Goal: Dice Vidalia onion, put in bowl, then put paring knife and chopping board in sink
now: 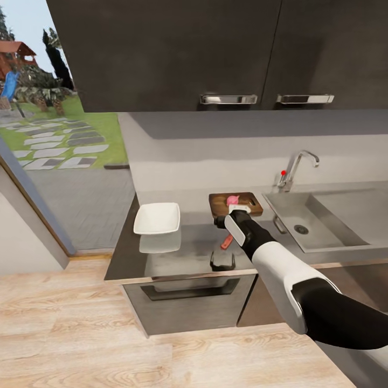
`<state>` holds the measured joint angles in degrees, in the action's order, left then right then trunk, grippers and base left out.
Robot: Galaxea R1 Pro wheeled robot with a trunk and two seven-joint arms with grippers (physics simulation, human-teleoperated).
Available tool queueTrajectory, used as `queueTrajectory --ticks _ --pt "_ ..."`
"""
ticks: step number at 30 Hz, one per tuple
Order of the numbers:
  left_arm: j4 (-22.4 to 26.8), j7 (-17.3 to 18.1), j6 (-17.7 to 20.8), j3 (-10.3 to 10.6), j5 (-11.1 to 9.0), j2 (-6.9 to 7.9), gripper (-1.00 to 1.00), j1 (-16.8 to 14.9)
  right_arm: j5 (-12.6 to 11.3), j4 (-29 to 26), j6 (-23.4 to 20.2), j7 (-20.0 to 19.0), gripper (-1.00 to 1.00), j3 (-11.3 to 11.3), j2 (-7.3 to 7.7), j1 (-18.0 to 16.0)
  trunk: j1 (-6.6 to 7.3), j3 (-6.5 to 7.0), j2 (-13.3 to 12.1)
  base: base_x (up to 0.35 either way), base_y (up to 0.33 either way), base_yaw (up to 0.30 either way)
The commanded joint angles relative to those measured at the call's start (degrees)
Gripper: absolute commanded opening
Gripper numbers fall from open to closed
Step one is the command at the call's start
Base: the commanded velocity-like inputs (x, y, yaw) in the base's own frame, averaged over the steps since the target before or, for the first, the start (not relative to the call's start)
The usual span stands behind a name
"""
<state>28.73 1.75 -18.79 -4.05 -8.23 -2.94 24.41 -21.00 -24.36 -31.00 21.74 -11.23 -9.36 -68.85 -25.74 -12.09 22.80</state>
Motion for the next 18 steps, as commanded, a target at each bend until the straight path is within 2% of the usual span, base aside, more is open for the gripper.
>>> queueTrajectory --ticks 1,7,12,18 --pt "0.1 0.18 -0.02 -0.17 -0.3 -0.05 1.0 0.01 -0.58 0.16 -0.13 0.5 1.0 -0.46 0.04 -0.05 -0.04 -0.1 0.11 0.006 0.008 0.0" --pt "0.1 0.18 -0.02 -0.17 -0.3 -0.05 1.0 0.02 -0.54 0.58 1.18 0.96 1.0 -0.46 0.0 -0.05 -0.04 -0.1 0.11 0.002 0.003 0.0" --pt "0.1 0.18 -0.02 -0.17 -0.3 -0.05 1.0 0.0 -0.68 0.94 1.95 3.91 1.0 -0.46 -0.14 -0.05 -0.04 -0.1 0.11 0.0 0.0 0.0" --pt "0.1 0.18 0.02 -0.17 -0.3 -0.05 1.0 0.02 -0.67 1.02 2.07 4.32 1.0 -0.46 -0.21 -0.05 -0.04 -0.1 0.11 0.0 0.0 0.0"
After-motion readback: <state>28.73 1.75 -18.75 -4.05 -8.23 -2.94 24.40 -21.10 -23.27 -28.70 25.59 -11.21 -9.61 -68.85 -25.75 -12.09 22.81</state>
